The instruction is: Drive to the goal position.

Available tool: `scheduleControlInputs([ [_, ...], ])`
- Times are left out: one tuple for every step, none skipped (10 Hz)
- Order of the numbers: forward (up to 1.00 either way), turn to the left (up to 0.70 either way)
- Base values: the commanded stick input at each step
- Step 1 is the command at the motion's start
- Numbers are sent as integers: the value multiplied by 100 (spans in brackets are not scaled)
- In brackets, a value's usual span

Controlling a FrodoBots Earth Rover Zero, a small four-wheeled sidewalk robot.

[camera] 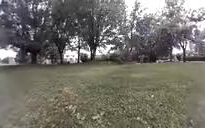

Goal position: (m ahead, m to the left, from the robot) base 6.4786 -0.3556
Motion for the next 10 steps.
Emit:
scheduleControlInputs([
  [50, 0],
  [50, 0],
  [50, 0],
  [50, 0],
  [50, 0],
  [50, 0],
  [50, 0],
  [50, 0],
  [50, 0],
  [50, 0],
])
